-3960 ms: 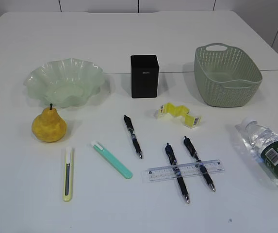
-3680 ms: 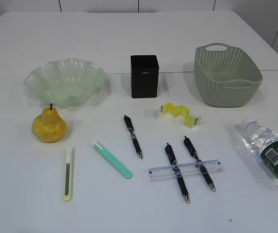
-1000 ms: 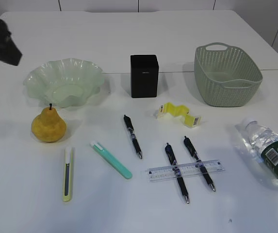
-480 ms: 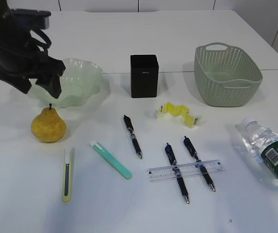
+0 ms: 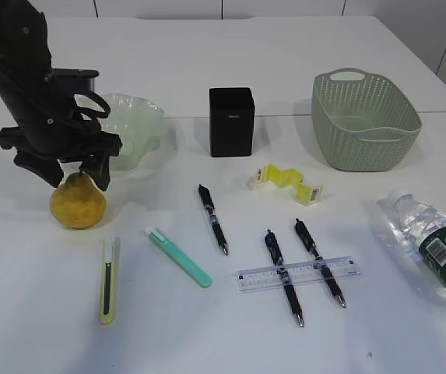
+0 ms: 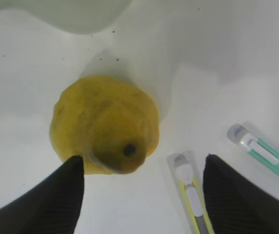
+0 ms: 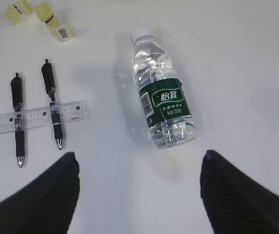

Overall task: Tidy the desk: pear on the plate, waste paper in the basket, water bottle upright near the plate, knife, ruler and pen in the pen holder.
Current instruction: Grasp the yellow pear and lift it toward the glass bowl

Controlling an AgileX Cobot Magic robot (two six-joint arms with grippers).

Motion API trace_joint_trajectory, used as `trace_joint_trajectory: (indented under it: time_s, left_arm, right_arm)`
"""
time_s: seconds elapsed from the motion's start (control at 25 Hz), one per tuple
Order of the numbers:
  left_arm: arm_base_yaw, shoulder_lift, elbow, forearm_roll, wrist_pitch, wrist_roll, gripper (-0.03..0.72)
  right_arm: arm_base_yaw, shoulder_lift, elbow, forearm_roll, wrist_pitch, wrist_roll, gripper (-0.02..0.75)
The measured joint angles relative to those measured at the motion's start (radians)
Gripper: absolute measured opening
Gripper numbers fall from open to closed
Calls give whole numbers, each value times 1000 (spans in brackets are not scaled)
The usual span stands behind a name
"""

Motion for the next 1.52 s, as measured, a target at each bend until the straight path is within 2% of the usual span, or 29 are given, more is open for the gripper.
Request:
trace_joint_trajectory:
  time_s: [0.24, 0.64, 1.2, 1.52]
  left_arm:
    - [6, 30, -2, 11, -25, -7, 543]
    - [63, 32, -2, 12, -48, -9, 542]
    - [47, 51, -2, 12, -48, -10, 542]
    - [12, 70, -4, 17, -50, -10, 542]
  right_arm:
    - [0, 0, 0, 0, 0, 0, 571]
    - [0, 0, 0, 0, 0, 0, 571]
    - [0, 0, 0, -2, 0, 0, 571]
    - [0, 0, 0, -2, -2, 0, 571]
